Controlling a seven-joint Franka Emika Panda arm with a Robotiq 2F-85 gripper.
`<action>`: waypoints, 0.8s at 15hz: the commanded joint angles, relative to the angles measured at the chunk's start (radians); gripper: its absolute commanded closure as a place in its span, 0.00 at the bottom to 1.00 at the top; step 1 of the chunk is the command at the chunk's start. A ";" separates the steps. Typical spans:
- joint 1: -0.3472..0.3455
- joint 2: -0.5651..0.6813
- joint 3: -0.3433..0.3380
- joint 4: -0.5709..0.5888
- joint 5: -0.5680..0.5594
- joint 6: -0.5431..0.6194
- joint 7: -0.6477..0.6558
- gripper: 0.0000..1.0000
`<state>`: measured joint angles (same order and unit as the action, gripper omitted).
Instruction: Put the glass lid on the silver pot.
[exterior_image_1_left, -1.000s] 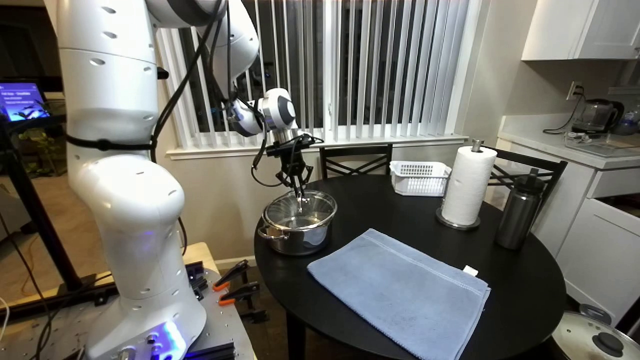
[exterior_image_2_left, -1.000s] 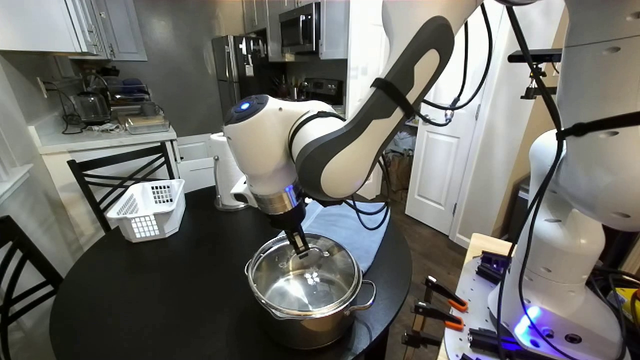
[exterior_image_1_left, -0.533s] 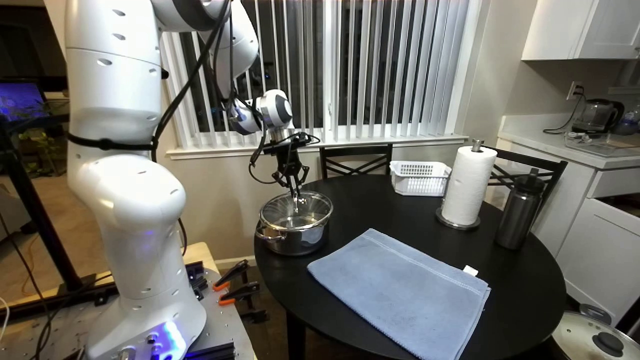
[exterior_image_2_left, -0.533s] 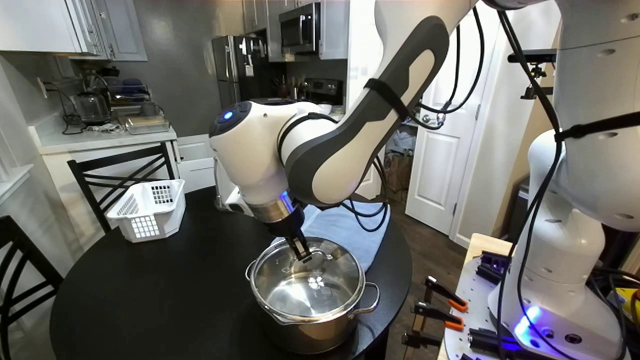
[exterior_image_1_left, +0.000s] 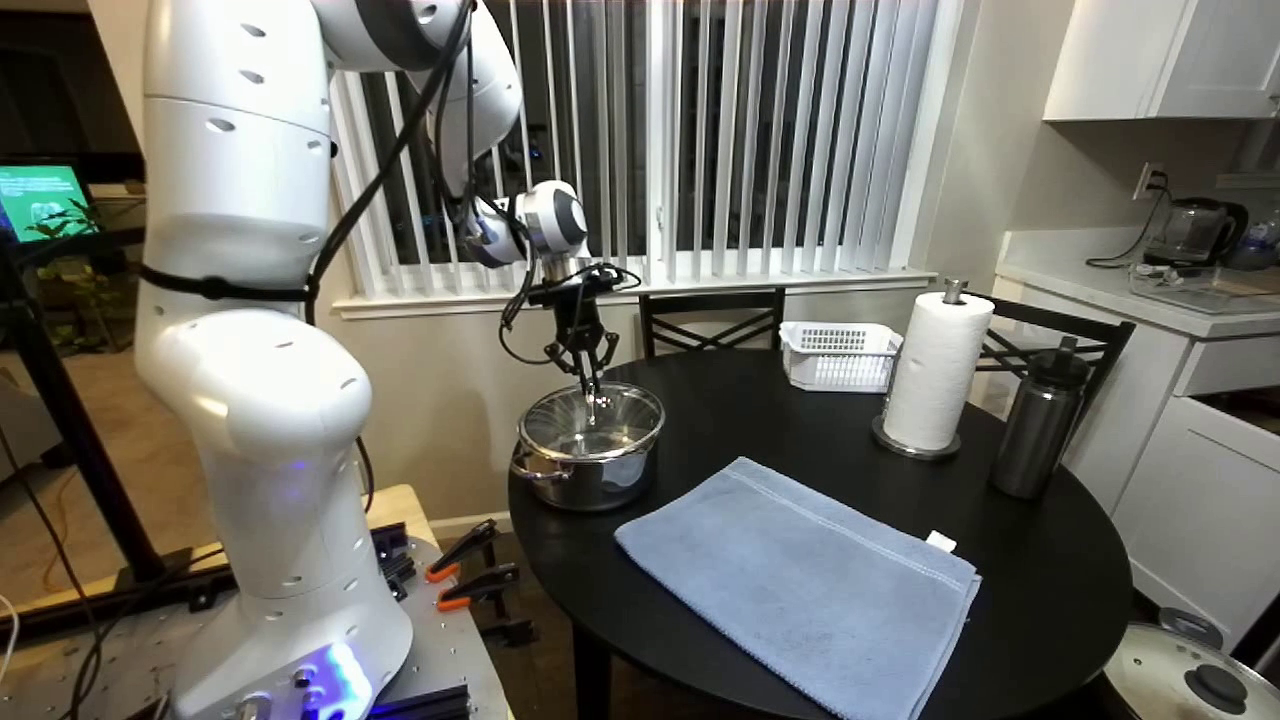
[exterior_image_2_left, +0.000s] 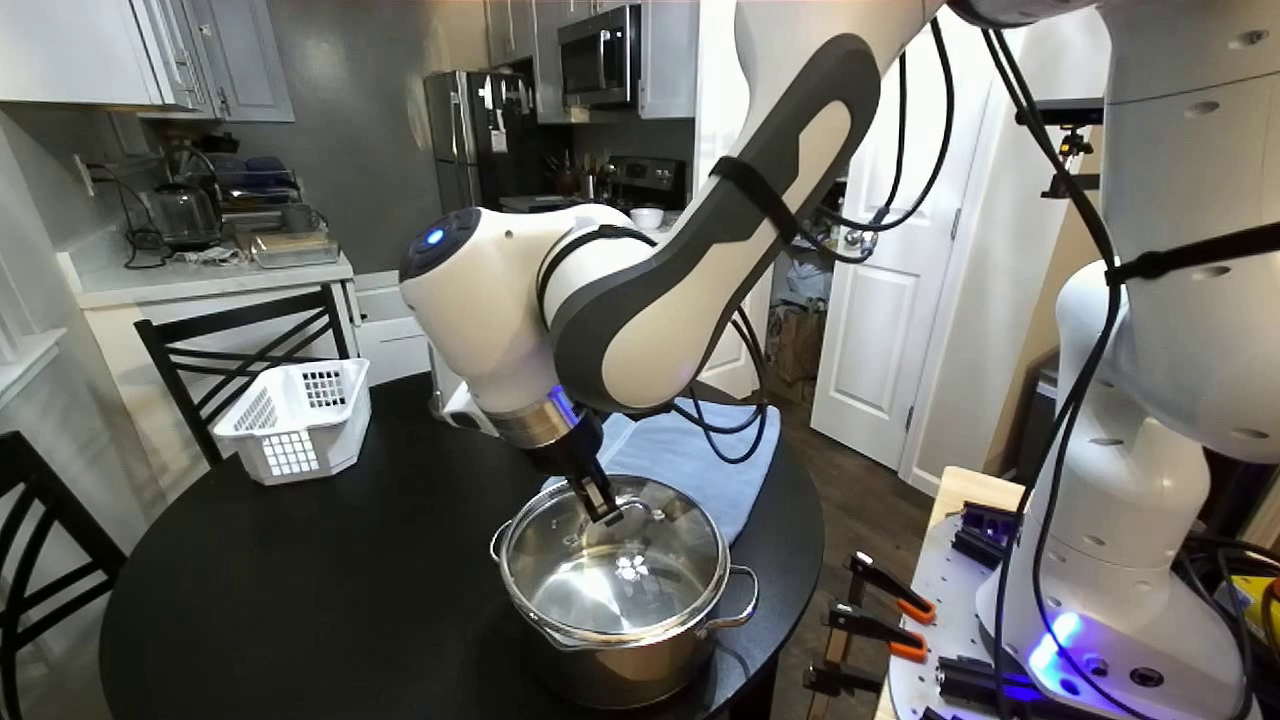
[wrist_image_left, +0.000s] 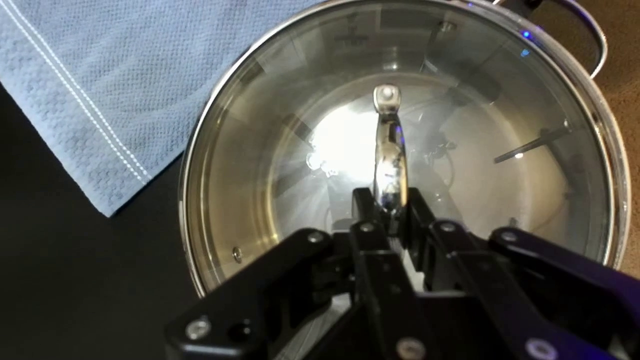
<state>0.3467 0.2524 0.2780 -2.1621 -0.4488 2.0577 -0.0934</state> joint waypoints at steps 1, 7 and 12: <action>0.003 0.009 0.003 0.047 0.021 -0.056 -0.007 0.96; 0.023 0.036 -0.006 0.107 -0.004 -0.137 0.049 0.96; 0.039 0.077 -0.015 0.148 -0.007 -0.236 0.115 0.96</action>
<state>0.3708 0.3145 0.2700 -2.0533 -0.4459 1.9066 -0.0105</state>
